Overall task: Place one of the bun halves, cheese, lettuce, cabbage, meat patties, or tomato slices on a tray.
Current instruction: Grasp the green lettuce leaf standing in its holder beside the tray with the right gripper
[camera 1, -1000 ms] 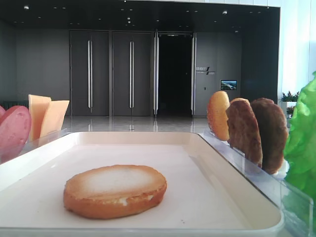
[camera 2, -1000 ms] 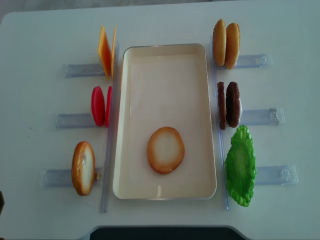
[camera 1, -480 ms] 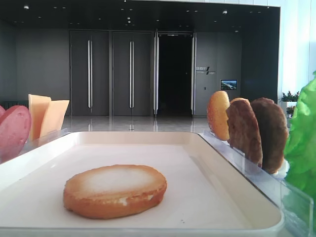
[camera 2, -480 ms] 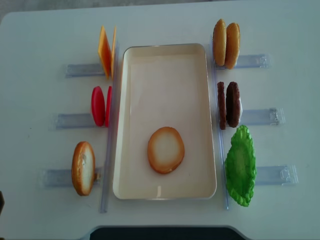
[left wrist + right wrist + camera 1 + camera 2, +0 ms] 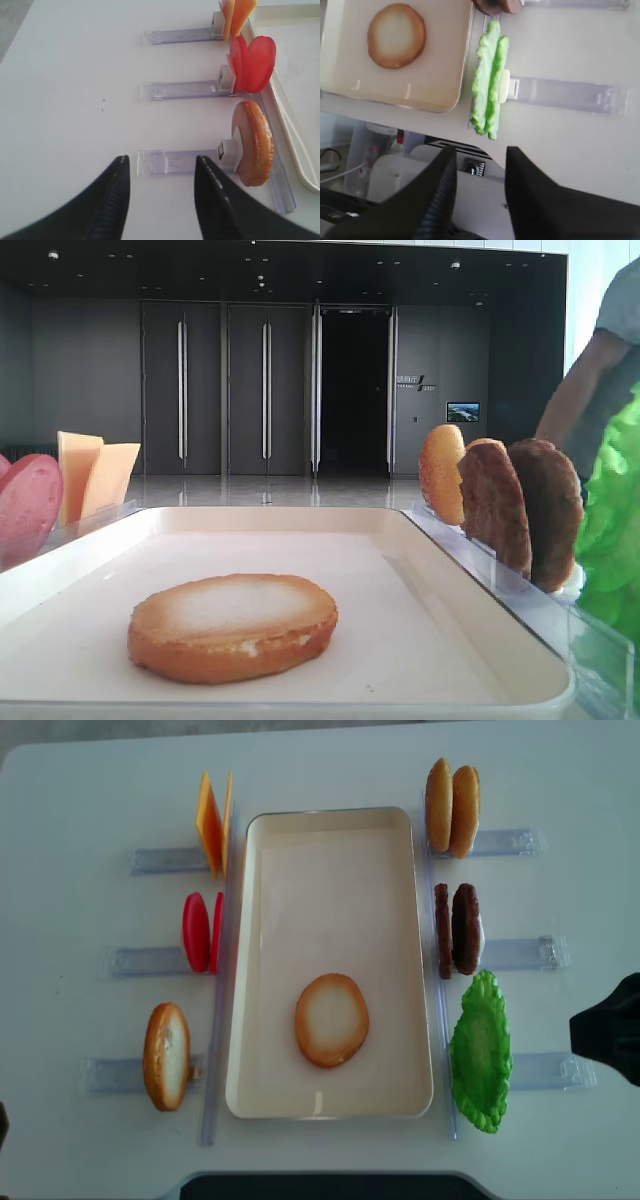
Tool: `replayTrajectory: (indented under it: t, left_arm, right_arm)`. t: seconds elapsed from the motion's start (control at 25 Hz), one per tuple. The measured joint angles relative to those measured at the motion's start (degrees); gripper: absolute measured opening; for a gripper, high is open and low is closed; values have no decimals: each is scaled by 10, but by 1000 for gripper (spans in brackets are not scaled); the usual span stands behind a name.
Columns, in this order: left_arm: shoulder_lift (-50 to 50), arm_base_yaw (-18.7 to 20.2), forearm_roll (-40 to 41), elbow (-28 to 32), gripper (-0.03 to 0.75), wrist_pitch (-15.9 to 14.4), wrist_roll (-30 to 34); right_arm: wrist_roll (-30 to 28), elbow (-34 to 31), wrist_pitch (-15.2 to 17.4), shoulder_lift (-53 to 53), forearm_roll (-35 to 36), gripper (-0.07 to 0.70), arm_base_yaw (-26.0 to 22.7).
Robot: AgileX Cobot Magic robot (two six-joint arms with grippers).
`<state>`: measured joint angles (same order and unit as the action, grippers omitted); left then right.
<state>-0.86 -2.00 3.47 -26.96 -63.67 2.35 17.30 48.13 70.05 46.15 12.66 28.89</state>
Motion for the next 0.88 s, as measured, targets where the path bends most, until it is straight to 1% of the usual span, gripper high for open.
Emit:
replayTrajectory:
  t: [0.12,0.2,0.28,0.36,0.44,0.6,0.68,0.76,0.88]
  left_arm:
    - [0,0,0,0,327,0,0]
    - [0,0,0,0,327,0,0]
    - [0,0,0,0,327,0,0]
    - [0,0,0,0,327,0,0]
    - [0,0,0,0,327,0,0]
    - [0,0,0,0,327,0,0]
    - [0,0,0,0,327,0,0]
    - [0,0,0,0,327,0,0]
    - [0,0,0,0,327,0,0]
  right_arm:
    - [83,0,0,44,-65,235,96]
    - [127,0,-3,61,-96,235,147]
    - [156,0,-19,75,-111,237,181]
    - [172,0,-35,87,-119,246,192]
    - [178,0,-53,98,-122,272,194]
    - [196,0,-86,127,-136,389,196]
    - [206,0,-91,149,-149,412,194]
    - [204,1,-91,172,-154,418,182]
    - [171,3,-98,199,-146,421,152]
